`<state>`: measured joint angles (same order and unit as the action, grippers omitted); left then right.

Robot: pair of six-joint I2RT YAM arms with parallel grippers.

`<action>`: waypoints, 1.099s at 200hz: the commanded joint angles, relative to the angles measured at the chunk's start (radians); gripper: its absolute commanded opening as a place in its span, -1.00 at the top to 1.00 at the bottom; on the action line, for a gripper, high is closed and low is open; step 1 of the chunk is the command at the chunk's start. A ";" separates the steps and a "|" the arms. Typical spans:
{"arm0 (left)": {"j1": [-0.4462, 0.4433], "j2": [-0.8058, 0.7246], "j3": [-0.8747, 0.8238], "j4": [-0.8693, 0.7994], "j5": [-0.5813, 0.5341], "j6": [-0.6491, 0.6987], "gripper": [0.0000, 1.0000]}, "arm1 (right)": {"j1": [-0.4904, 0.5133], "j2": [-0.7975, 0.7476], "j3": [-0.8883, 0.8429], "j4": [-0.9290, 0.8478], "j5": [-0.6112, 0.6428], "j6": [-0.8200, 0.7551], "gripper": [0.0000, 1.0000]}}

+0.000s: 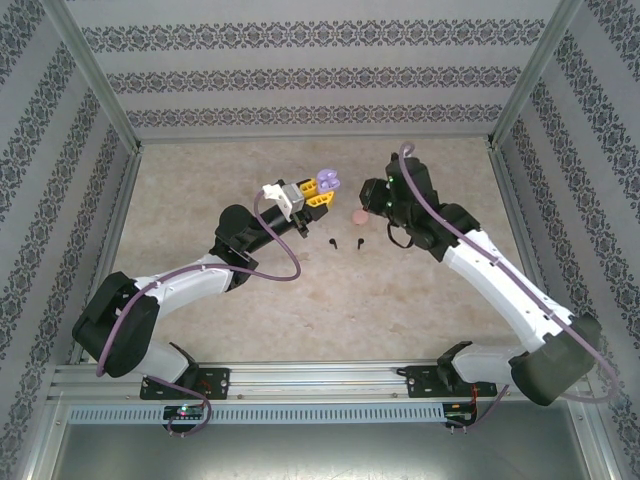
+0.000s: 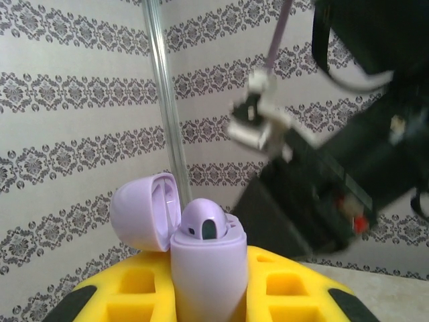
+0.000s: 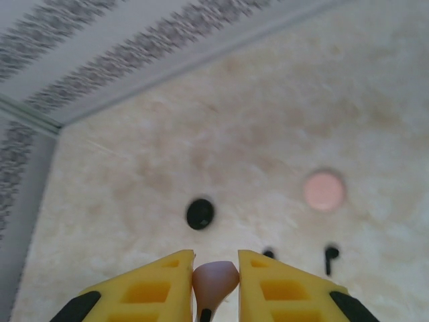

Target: Insert wireless bluetooth earbuds into charging case

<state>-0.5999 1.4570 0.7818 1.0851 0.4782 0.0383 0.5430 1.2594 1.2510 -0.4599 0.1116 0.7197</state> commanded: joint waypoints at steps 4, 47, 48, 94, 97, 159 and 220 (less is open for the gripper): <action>0.011 -0.022 0.038 -0.014 0.048 0.018 1.00 | 0.013 -0.020 0.109 -0.020 -0.038 -0.130 0.58; 0.010 -0.004 0.053 -0.028 0.077 0.011 1.00 | 0.070 -0.012 0.213 -0.031 -0.038 -0.212 0.58; 0.010 -0.003 0.054 -0.027 0.077 0.009 1.00 | 0.072 -0.012 0.213 -0.031 -0.038 -0.213 0.58; 0.011 0.011 0.069 -0.024 0.082 -0.003 1.00 | 0.136 -0.025 0.194 -0.002 -0.016 -0.238 0.57; 0.011 0.012 0.069 -0.024 0.083 -0.003 1.00 | 0.138 -0.026 0.192 -0.001 -0.015 -0.238 0.57; 0.011 0.019 0.073 -0.021 0.084 -0.010 1.00 | 0.159 -0.023 0.171 0.019 -0.012 -0.221 0.58; 0.010 0.025 0.074 -0.014 0.083 -0.010 1.00 | 0.168 -0.011 0.165 0.029 -0.026 -0.204 0.59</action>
<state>-0.5999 1.4738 0.8253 1.0489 0.5430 0.0410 0.6968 1.2480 1.4311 -0.4591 0.0875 0.5091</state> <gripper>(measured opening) 0.189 0.211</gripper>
